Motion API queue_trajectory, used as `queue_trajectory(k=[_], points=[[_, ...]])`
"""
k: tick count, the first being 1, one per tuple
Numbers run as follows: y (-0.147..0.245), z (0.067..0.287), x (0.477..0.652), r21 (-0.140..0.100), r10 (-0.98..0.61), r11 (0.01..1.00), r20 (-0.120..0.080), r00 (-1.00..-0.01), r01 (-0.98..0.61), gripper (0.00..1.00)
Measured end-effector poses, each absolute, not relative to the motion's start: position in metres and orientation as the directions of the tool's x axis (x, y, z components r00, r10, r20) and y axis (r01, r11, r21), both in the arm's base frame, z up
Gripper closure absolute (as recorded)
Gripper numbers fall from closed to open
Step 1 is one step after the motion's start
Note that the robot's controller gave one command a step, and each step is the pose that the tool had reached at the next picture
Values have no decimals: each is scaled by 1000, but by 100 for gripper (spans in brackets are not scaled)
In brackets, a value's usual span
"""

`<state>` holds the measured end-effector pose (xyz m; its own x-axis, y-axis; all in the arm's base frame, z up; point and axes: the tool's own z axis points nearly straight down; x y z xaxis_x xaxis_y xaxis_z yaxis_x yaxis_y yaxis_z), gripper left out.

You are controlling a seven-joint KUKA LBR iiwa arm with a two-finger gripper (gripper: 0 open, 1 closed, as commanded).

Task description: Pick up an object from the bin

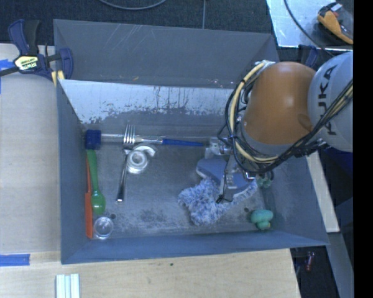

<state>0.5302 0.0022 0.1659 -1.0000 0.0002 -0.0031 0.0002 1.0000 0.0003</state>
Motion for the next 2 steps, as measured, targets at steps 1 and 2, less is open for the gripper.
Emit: queue_trajectory(k=[1,2], points=[[2,166,530,0,0,1000,-3,-1000,0,0],[-19,74,517,-1,-175,984,-11,-984,-175,0]])
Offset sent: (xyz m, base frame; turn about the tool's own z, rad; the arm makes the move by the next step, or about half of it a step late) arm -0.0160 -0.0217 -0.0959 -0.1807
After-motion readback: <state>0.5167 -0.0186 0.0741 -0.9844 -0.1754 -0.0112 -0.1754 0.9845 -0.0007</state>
